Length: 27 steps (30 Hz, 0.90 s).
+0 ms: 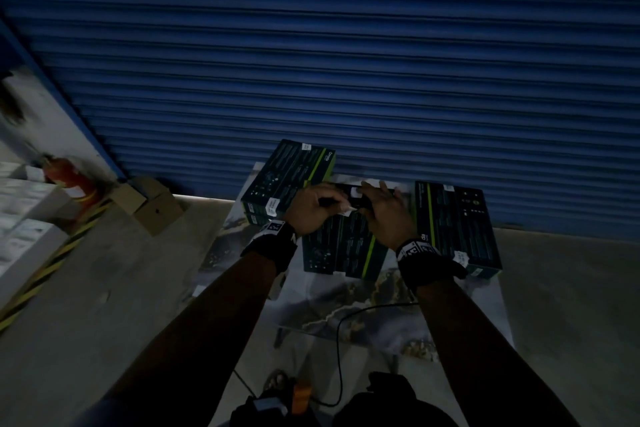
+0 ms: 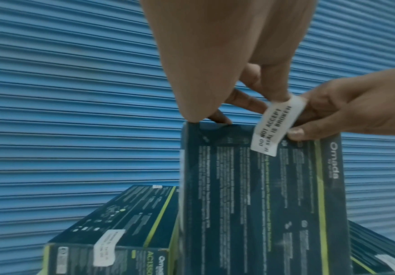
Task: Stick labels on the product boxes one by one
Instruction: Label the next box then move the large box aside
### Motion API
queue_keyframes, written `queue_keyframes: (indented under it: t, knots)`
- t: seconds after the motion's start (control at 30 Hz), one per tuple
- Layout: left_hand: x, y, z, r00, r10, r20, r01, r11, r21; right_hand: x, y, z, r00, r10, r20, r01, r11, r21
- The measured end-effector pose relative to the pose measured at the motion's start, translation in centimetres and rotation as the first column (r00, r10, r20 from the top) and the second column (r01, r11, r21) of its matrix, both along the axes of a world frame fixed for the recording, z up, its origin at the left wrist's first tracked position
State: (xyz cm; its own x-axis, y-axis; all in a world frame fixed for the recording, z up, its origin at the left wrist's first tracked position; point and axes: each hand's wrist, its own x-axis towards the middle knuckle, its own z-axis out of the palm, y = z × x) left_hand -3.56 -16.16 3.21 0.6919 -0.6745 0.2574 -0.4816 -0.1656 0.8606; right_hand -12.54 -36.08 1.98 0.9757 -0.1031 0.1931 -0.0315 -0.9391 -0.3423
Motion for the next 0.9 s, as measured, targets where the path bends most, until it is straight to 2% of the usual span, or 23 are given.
queue_keyframes:
  t: [0.3, 0.33, 0.47, 0.63, 0.8, 0.9]
  knots:
    - [-0.1, 1.4, 0.2, 0.991, -0.137, -0.002, 0.137, 0.989, 0.051, -0.6, 0.2, 0.0, 1.0, 0.009, 0.006, -0.009, 1.0, 0.03]
    - [-0.2, 1.4, 0.6, 0.987, -0.159, -0.037, 0.161, 0.986, 0.04, -0.7, 0.2, 0.0, 1.0, 0.008, 0.009, -0.009, 0.999, 0.033]
    - [-0.7, 1.2, 2.1, 0.927, -0.194, -0.32, 0.18, 0.981, -0.073, -0.2, -0.1, -0.2, 1.0, 0.028, 0.009, -0.028, 0.999, 0.037]
    - [-1.1, 1.1, 0.4, 0.975, -0.001, -0.224, -0.022, 0.995, -0.1, 0.0, -0.9, -0.8, 0.995, 0.045, 0.085, -0.053, 0.993, 0.101]
    - [-1.2, 0.8, -0.6, 0.995, 0.053, -0.084, -0.059, 0.995, -0.075, -0.2, -1.3, -0.9, 0.994, 0.082, 0.065, -0.092, 0.982, 0.165]
    - [-0.5, 0.5, -1.3, 0.993, 0.098, -0.069, -0.101, 0.994, -0.05, -0.3, -1.3, -0.3, 0.996, 0.081, 0.033, -0.086, 0.978, 0.191]
